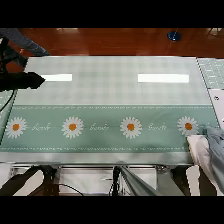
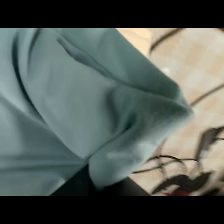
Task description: Fold the shirts.
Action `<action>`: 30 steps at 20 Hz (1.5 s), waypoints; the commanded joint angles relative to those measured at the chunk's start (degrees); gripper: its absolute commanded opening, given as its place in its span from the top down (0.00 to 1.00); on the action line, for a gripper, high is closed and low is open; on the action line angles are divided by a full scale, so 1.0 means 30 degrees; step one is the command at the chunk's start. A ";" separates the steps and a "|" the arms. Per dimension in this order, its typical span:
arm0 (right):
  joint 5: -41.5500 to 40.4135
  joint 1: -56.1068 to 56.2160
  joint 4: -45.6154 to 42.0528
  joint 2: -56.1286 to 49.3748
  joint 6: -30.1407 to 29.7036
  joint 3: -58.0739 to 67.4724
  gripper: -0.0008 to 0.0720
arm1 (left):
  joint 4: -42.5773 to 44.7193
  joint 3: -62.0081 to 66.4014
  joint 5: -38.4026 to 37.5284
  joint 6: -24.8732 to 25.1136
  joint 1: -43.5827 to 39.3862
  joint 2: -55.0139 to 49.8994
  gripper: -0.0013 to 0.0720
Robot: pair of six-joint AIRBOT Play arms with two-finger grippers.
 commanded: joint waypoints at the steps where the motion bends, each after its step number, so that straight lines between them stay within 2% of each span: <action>1: 0.1821 -0.0015 -0.5340 0.0029 -0.1851 -0.2273 0.96 | -0.0022 0.0015 0.0117 -0.0044 0.1071 0.0007 0.63; 3: 0.1355 -0.0444 -0.5289 0.0029 -0.1953 -0.2280 0.94 | -0.0022 0.0015 0.0117 -0.0036 0.1064 0.0007 0.63; 4: 0.1122 -0.0743 -0.5195 0.0029 -0.1953 -0.2280 0.83 | -0.0022 0.0015 0.0124 -0.0036 0.1049 0.0007 0.63; 6: 0.0248 -0.1173 -0.4867 0.0029 -0.2033 -0.2280 0.44 | -0.0022 0.0015 0.0124 -0.0036 0.1049 0.0007 0.63; 7: -0.0124 -0.1173 -0.4903 0.0029 -0.2091 -0.2280 0.38 | -0.0015 0.0015 0.0131 -0.0029 0.1049 0.0000 0.63; 10: -0.1661 -0.1173 -0.6725 0.0029 -0.1610 -0.2259 0.38 | 0.0000 0.0015 0.0117 -0.0029 0.1049 0.0000 0.63; 11: -0.2769 -0.1173 -0.7278 0.0029 -0.0699 -0.2171 0.37 | 0.0000 0.0015 0.0117 -0.0029 0.1049 0.0000 0.63; 12: -0.3942 -0.1173 -0.7191 -0.0007 0.0823 -0.1800 0.31 | 0.0000 0.0007 0.0117 -0.0029 0.1049 0.0000 0.63; 13: -0.5100 -0.1173 -0.6419 -0.0153 0.2623 -0.1093 0.30 | -0.0007 0.0015 0.0124 -0.0036 0.1049 0.0000 0.63; 14: -0.6776 -0.1115 -0.4102 -0.0430 0.4415 0.0248 0.30 | -0.0029 0.0015 0.0095 -0.0036 0.1035 0.0000 0.63; 15: -0.9573 -0.1115 -0.0175 -0.0721 0.5421 0.1916 0.31 | -0.0219 0.0015 -0.0007 -0.0036 0.1035 0.0000 0.62; 16: -1.4520 -0.1115 0.5472 -0.1064 0.6717 0.3745 0.42 | -0.0648 0.0015 -0.0117 -0.0036 0.1035 0.0000 0.59; 17: -2.0866 -0.1078 1.2094 -0.1486 0.7431 0.4874 0.56 | -0.1158 0.0015 -0.0124 -0.0036 0.1035 0.0000 0.44; 18: -2.7875 -0.0226 2.0495 -0.2324 0.6499 0.5566 0.57 | -0.2011 0.0015 -0.0109 -0.0036 0.1035 0.0000 0.26; 19: -3.0687 0.1778 2.6848 -0.3461 0.3767 0.6841 0.57 | -0.2936 0.0015 -0.0095 -0.0015 0.1027 0.0000 0.23; 20: -2.8858 0.3832 3.0039 -0.4874 -0.1384 0.9100 0.54 | -0.4007 0.0015 -0.0051 0.0066 0.0918 0.0000 0.23; 21: -2.4436 0.5705 3.0337 -0.6513 -0.6324 1.1613 0.54 | -0.4787 0.0015 -0.0036 0.0408 0.0670 0.0000 0.23; 22: -1.9722 0.8167 2.9514 -0.8510 -0.9005 1.3952 0.54 | -0.5377 0.0015 -0.0036 0.1005 0.0248 0.0000 0.23; 23: -1.6691 1.0717 2.8290 -1.0280 -0.8211 1.5438 0.54 | -0.5515 0.0015 -0.0029 0.1537 -0.0437 0.0000 0.23; 24: -1.4382 1.3384 2.6833 -1.1934 -0.6003 1.6305 0.54 | -0.5413 0.0015 -0.0036 0.1938 -0.1319 -0.0015 0.23; 25: -1.2473 1.5650 2.5492 -1.3172 -0.4736 1.6684 0.54 | -0.4998 0.0015 0.0095 0.1967 -0.2288 -0.0080 0.23; 26: -1.0426 1.7901 2.3773 -1.4236 -0.4590 1.6888 0.54 | -0.4189 0.0015 0.0262 0.1632 -0.3468 -0.0197 0.23; 27: -0.8721 1.9730 2.1478 -1.4906 -0.4524 1.6903 0.54 | -0.2936 0.0015 0.0379 0.0488 -0.4641 -0.0379 0.23; 28: -0.7089 2.1638 1.8178 -1.5395 -0.4138 1.6903 0.54 | -0.1027 0.0015 0.0452 -0.1508 -0.5872 -0.0641 0.23; 30: -0.5064 2.4604 1.0528 -1.5730 -0.3155 1.6888 0.39 | 0.3672 0.0029 0.0372 -0.5690 -0.7963 -0.1479 0.23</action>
